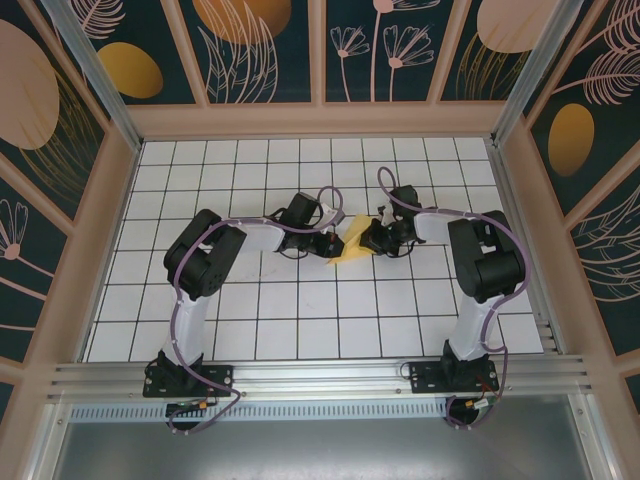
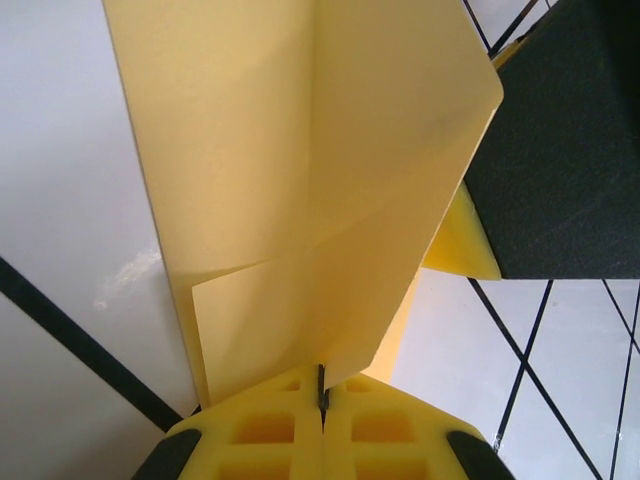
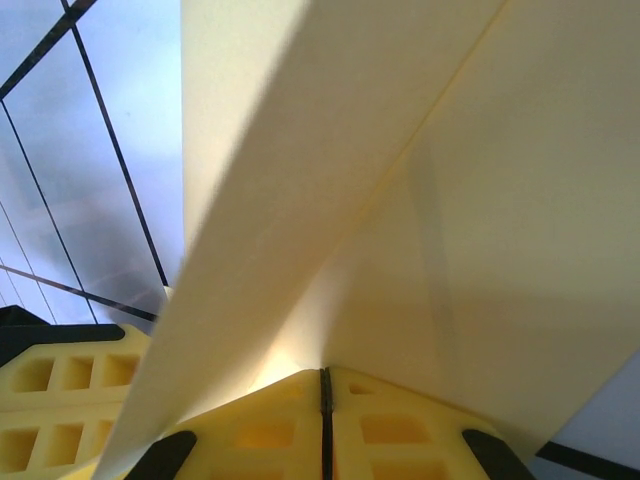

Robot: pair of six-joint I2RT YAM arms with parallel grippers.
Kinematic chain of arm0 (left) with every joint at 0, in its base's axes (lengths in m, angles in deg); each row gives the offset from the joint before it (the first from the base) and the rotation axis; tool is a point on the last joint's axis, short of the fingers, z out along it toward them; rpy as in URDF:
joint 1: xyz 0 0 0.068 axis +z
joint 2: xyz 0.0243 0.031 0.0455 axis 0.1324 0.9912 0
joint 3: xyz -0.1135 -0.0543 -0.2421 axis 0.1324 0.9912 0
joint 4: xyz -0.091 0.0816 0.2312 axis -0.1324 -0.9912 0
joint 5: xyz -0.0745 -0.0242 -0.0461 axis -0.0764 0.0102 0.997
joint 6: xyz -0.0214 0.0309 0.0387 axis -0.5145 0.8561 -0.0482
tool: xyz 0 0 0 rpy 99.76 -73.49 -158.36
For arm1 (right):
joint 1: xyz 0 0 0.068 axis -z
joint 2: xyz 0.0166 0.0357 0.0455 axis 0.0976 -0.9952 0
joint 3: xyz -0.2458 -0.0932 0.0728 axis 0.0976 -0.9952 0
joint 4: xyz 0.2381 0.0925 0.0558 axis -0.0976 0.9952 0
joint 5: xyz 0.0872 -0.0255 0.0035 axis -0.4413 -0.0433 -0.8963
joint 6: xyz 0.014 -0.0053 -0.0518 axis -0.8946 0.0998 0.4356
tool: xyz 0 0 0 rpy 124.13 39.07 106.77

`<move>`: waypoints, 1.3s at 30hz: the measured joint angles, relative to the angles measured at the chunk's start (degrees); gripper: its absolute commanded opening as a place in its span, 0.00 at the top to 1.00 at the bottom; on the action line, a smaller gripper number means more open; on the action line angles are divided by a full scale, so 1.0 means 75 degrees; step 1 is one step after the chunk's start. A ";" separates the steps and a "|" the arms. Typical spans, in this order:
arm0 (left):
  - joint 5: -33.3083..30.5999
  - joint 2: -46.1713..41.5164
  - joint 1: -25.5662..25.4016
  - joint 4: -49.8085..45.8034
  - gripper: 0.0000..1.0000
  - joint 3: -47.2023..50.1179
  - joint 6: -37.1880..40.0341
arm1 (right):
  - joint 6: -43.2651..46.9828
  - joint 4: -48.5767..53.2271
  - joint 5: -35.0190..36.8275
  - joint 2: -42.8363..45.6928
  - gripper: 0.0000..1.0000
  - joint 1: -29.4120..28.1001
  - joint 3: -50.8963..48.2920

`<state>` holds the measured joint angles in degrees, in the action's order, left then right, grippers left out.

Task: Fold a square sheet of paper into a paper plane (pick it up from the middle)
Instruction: Fourth fold the wing at the center of the table.

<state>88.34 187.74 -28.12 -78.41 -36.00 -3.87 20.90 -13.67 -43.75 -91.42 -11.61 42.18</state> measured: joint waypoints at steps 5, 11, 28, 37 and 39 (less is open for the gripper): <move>0.0052 0.0032 0.0038 0.0029 1.00 -0.0003 -0.0189 | 0.0026 -0.0026 -0.0012 0.0000 0.90 0.0006 -0.0012; 0.0210 0.0087 0.0090 0.0041 1.00 -0.0047 -0.0364 | 0.0169 -0.0137 -0.0187 0.0003 0.89 0.0050 -0.0052; 0.0472 0.0192 0.0172 0.0093 1.00 -0.0102 -0.0761 | 0.0201 -0.1402 -0.1274 0.0312 0.88 0.0029 -0.0125; 0.0542 0.0207 0.0178 0.0117 1.00 -0.0102 -0.0810 | 0.0140 -0.1714 -0.1271 -0.0163 0.88 0.0012 0.0102; 0.0548 0.0207 0.0178 0.0117 0.99 -0.0102 -0.0810 | 0.0119 -0.1789 -0.1268 -0.0256 0.88 0.0009 0.0125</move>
<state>92.45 189.29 -26.78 -77.54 -36.77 -9.95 21.79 -27.09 -53.26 -93.34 -11.55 43.12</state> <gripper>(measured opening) 0.068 0.119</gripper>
